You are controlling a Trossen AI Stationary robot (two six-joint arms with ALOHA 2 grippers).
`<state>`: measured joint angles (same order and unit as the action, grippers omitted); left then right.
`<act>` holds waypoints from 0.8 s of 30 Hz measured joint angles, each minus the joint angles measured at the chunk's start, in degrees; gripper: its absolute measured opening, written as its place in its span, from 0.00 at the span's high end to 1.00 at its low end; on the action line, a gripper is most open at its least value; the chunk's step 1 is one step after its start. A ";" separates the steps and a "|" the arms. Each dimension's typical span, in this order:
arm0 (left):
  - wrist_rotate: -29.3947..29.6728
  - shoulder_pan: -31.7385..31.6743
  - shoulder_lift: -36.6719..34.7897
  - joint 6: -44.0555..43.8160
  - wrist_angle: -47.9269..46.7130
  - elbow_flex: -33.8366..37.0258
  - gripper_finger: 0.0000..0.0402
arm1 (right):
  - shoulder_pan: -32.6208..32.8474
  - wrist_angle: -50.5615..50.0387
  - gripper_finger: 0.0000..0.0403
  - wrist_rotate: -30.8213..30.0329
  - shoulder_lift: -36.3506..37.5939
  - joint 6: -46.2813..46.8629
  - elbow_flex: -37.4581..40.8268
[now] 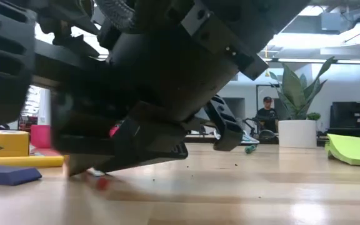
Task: Pack school essentials
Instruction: Put the orange pencil into the red supply box
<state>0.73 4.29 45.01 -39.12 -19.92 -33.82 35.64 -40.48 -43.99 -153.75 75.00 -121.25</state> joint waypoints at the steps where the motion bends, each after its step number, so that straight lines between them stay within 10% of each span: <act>1: 0.00 0.00 0.00 -0.17 -0.07 0.00 0.47 | 0.00 -0.26 0.83 -0.14 0.00 0.04 0.00; 5: -0.02 0.00 0.00 -0.56 -0.02 0.00 0.47 | -0.04 -0.80 0.96 -0.33 0.00 0.73 -0.60; 24: 0.44 0.00 0.00 -2.51 6.52 -0.02 0.47 | -2.47 -27.09 0.99 -4.24 12.55 17.89 -0.76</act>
<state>1.18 4.29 45.01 -41.63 -13.40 -33.85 33.17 -67.57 -48.23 -141.21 92.90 -122.02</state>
